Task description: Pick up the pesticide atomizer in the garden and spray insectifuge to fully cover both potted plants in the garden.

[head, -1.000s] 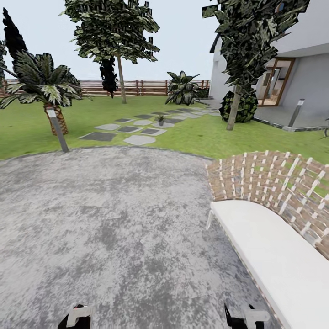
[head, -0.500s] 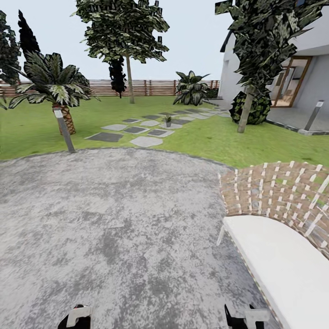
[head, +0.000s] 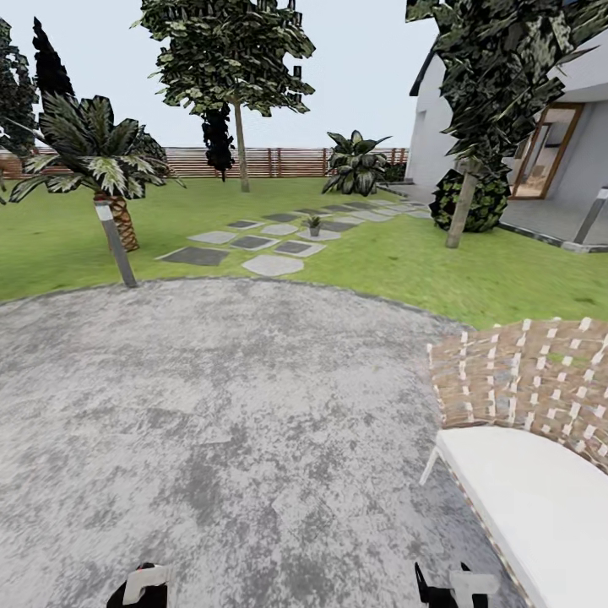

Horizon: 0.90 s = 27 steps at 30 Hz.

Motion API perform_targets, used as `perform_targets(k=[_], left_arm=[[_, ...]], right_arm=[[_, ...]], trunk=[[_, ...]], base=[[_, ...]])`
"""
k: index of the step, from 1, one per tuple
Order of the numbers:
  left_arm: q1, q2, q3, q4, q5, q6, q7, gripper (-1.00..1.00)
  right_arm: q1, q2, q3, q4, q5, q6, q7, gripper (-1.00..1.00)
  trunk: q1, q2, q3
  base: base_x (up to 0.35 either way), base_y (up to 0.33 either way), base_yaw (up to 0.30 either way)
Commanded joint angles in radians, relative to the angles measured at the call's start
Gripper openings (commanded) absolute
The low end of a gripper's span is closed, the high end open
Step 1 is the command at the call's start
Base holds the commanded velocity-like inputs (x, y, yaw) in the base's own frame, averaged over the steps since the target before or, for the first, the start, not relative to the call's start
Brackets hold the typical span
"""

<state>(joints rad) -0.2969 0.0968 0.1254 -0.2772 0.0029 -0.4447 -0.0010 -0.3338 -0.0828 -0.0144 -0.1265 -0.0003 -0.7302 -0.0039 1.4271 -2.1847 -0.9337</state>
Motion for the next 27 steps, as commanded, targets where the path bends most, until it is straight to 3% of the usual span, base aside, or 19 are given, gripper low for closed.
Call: perform_targets(k=[1, 13, 27], left_arm=[[-0.001, 0.0, 0.002, 0.001, 0.0, -0.003, 0.0, -1.0], [-0.001, 0.0, 0.001, 0.0, -0.001, -0.003, 0.0, -1.0], [-0.001, 0.0, 0.001, 0.001, 0.0, -0.003, 0.0, -1.0]], right_arm=[[-0.001, 0.0, -0.001, 0.001, 0.0, -0.003, -0.001, 1.0], [-0.001, 0.0, -0.001, 0.001, 0.0, -0.003, -0.001, 1.0], [0.0, 0.001, -0.001, 0.001, 0.002, -0.003, -0.001, 1.0]], trunk=[[0.0, 0.0, -0.001], [0.0, 0.0, -0.001], [0.0, 0.0, -0.001]], base=[[0.317, 0.142, 0.0], [0.334, 0.022, 0.018], [0.339, 0.0, 0.263]])
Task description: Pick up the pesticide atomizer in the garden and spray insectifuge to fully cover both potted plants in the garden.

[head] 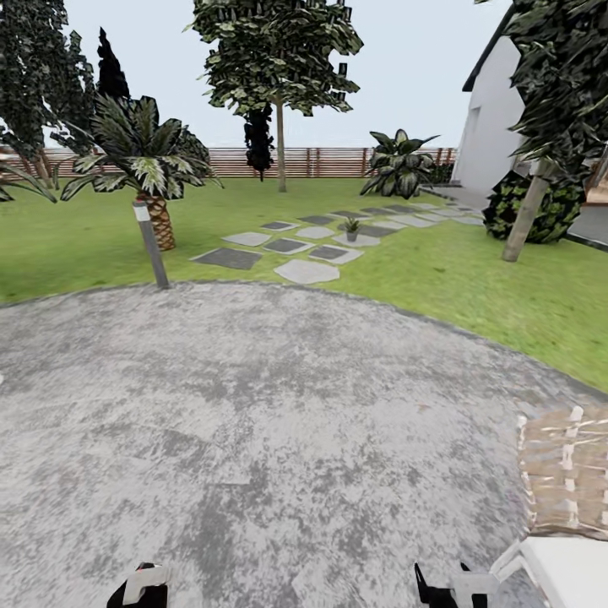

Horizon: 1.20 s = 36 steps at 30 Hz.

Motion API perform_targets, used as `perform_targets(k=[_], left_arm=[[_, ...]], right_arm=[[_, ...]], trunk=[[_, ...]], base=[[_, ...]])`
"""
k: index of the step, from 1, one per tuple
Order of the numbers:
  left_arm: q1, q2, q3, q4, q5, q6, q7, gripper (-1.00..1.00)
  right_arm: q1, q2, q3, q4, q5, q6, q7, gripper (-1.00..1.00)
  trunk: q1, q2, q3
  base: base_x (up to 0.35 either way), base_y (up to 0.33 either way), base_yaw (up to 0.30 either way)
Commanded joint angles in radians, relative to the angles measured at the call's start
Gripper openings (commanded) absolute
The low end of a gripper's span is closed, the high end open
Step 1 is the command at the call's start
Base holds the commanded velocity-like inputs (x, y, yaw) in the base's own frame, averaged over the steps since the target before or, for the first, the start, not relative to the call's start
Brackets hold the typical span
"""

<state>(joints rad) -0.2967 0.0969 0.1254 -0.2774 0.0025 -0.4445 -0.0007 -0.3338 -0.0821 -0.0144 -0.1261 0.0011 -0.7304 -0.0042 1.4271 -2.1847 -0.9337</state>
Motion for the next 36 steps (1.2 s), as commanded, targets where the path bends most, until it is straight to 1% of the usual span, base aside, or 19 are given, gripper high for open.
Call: perform_targets(k=[1, 7, 10, 27, 30, 32, 36], left_arm=[[-0.001, 0.0, 0.001, 0.001, 0.0, -0.003, 0.0, -1.0], [-0.001, 0.0, 0.001, 0.001, 0.0, -0.003, -0.001, -1.0], [-0.001, 0.0, 0.001, 0.001, 0.0, -0.003, -0.001, -1.0], [-0.001, 0.0, 0.0, 0.001, -0.001, -0.003, -0.001, -1.0], [-0.001, 0.0, 0.0, 0.001, -0.001, -0.003, -0.001, -1.0], [-0.001, 0.0, 0.0, 0.001, -0.001, -0.003, 0.0, -1.0], [-0.001, 0.0, 0.001, 0.001, -0.001, -0.003, -0.001, -1.0]], right_arm=[[0.0, 0.0, -0.001, 0.0, 0.0, -0.003, 0.0, 1.0], [-0.001, -0.001, -0.001, 0.0, 0.0, -0.003, 0.0, 1.0], [-0.001, -0.001, -0.001, 0.0, 0.0, -0.003, 0.0, 1.0], [0.0, 0.0, 0.0, 0.0, 0.001, -0.003, 0.003, 1.0], [-0.001, 0.006, 0.0, 0.005, 0.002, -0.003, 0.001, 1.0], [-0.001, 0.013, 0.001, 0.025, 0.001, -0.003, 0.001, 1.0], [-0.001, 0.017, 0.001, 0.055, 0.001, -0.001, 0.001, 1.0]], trunk=[[0.0, 0.0, -0.001], [0.0, 0.0, -0.001], [0.0, 0.0, -0.001], [0.0, 0.0, -0.001], [0.0, 0.0, -0.001], [0.0, 0.0, -0.001], [0.0, 0.0, -0.001]], base=[[0.339, 0.0, 0.278], [0.339, 0.0, 0.262], [0.339, 0.0, 0.107], [0.339, 0.0, 0.006], [0.339, 0.0, 0.0], [0.339, 0.0, 0.0], [0.339, 0.0, 0.0]])
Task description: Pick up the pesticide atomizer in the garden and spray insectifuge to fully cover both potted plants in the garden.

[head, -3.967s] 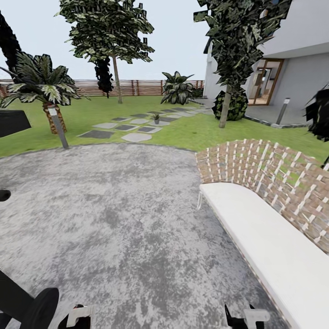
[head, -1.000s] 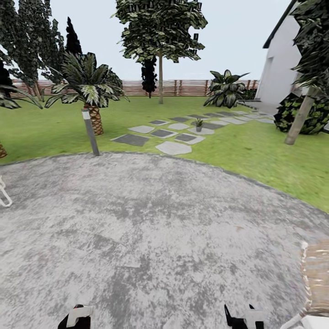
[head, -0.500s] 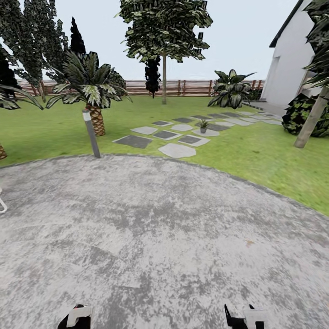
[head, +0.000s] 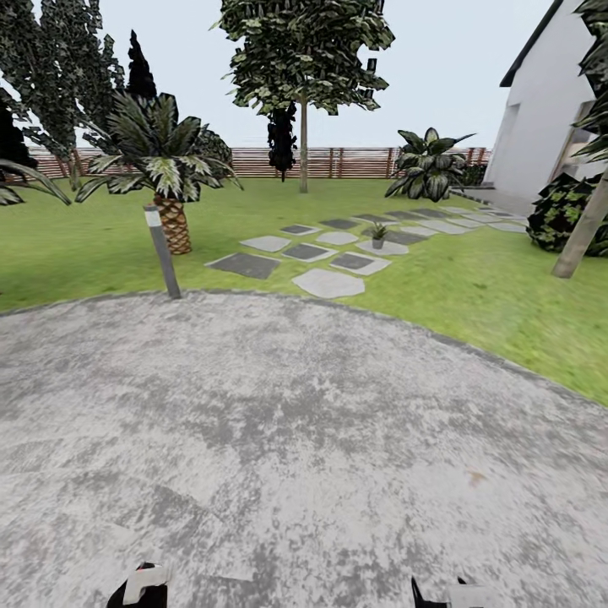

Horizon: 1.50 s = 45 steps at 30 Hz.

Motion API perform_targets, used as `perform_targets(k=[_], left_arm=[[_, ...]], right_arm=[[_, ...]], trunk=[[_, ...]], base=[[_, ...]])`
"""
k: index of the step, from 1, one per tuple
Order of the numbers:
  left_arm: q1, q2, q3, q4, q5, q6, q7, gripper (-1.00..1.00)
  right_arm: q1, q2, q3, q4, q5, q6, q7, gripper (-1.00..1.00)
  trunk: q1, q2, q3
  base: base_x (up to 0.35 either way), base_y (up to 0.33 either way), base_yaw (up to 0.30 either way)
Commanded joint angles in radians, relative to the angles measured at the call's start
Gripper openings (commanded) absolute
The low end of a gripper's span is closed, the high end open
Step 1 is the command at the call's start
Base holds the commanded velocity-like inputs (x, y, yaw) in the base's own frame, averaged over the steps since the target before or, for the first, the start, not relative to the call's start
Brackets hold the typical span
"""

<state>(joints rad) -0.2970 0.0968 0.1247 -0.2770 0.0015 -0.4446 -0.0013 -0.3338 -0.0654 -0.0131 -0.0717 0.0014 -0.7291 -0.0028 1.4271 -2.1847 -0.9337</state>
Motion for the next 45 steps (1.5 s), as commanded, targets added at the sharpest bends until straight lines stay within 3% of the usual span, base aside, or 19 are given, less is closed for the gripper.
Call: perform_targets(k=[1, 26, 29, 33, 45], left_arm=[[-0.001, 0.0, 0.002, 0.001, 0.0, -0.003, 0.0, -1.0], [-0.001, 0.0, 0.001, 0.001, 0.0, -0.003, 0.0, -1.0], [-0.001, 0.0, 0.001, 0.001, 0.0, -0.003, 0.0, -1.0], [-0.001, 0.0, 0.001, 0.001, 0.0, -0.003, 0.0, -1.0], [-0.001, -0.002, 0.001, 0.001, -0.004, -0.003, 0.0, -1.0]], right_arm=[[-0.001, 0.0, -0.001, 0.009, 0.0, -0.003, 0.0, 1.0], [-0.001, 0.0, -0.001, 0.041, 0.002, 0.003, 0.004, 1.0], [-0.001, 0.015, -0.001, 0.04, 0.001, 0.003, 0.006, 1.0], [-0.001, 0.058, -0.001, 0.041, 0.002, 0.003, 0.003, 1.0], [-0.001, 0.065, -0.001, 0.041, 0.002, 0.004, 0.001, 1.0]], trunk=[[0.0, 0.0, -0.001], [0.0, 0.0, -0.001], [0.0, 0.0, -0.001], [0.0, 0.0, -0.001], [0.0, 0.0, -0.001]], base=[[0.339, 0.0, 0.0], [0.339, 0.0, 0.0], [0.339, 0.0, 0.0], [0.339, 0.0, 0.0], [0.339, 0.0, 0.0]])
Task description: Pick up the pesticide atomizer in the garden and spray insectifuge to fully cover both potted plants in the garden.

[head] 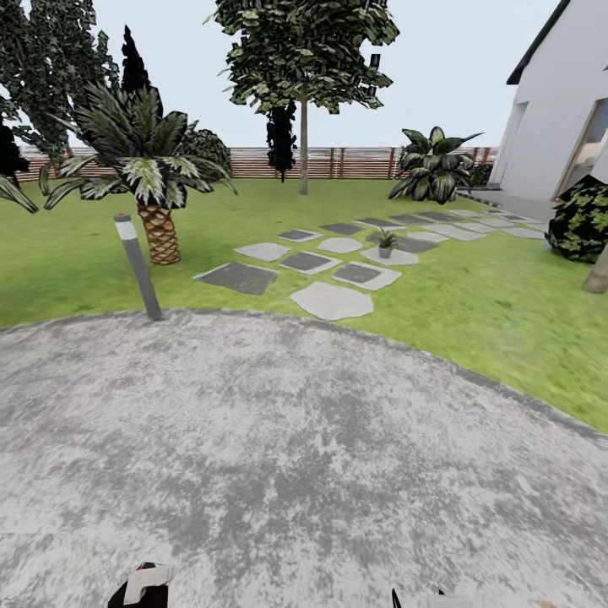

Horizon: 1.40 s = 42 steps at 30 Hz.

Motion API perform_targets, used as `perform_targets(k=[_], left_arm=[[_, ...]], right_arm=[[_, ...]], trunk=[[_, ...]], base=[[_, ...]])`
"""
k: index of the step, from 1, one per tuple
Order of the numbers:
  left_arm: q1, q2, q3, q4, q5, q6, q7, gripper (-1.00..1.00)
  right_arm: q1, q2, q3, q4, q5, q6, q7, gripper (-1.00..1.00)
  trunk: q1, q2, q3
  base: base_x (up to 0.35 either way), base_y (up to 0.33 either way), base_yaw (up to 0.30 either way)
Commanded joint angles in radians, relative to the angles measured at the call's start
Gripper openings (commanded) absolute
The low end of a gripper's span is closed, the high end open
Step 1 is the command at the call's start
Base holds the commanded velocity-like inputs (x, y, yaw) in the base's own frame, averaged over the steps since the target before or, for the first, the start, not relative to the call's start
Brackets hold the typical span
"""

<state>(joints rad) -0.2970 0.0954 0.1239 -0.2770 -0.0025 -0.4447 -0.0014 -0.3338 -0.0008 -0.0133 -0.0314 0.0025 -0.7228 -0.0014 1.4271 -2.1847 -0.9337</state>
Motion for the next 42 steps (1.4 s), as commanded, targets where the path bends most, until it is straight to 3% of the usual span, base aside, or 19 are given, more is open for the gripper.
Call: perform_targets(k=[1, 19, 24, 29, 34, 42], left_arm=[[-0.001, 0.0, 0.002, 0.001, 0.0, -0.003, 0.0, -1.0], [-0.001, -0.001, 0.0, 0.001, -0.002, -0.003, 0.0, -1.0], [-0.001, -0.001, 0.001, 0.001, 0.002, -0.003, 0.0, -1.0], [-0.001, -0.001, 0.001, 0.002, 0.001, -0.003, 0.0, -1.0], [-0.001, -0.002, 0.0, 0.002, -0.002, -0.003, 0.0, -1.0], [-0.001, -0.002, 0.0, 0.028, -0.001, -0.004, 0.0, -1.0]], right_arm=[[-0.001, 0.0, -0.001, 0.001, 0.001, -0.003, 0.0, 1.0], [-0.001, 0.004, 0.0, -0.046, -0.001, -0.006, -0.001, 1.0], [-0.001, -0.024, -0.008, -0.076, -0.004, -0.008, -0.003, 1.0], [-0.001, -0.032, -0.006, -0.163, -0.002, -0.006, -0.003, 1.0], [-0.001, -0.054, -0.001, -0.167, -0.001, -0.007, -0.003, 1.0], [-0.001, -0.061, -0.007, -0.168, -0.005, -0.007, -0.005, 1.0]], trunk=[[0.0, 0.0, -0.001], [0.0, 0.0, -0.001], [0.0, 0.0, -0.001], [0.0, 0.0, -0.001], [0.0, 0.0, -0.001], [0.0, 0.0, -0.001]], base=[[0.339, 0.0, 0.0], [0.339, 0.0, 0.0], [0.339, 0.0, 0.0], [0.339, 0.0, 0.0], [0.339, 0.0, 0.0], [0.339, 0.0, 0.0]])
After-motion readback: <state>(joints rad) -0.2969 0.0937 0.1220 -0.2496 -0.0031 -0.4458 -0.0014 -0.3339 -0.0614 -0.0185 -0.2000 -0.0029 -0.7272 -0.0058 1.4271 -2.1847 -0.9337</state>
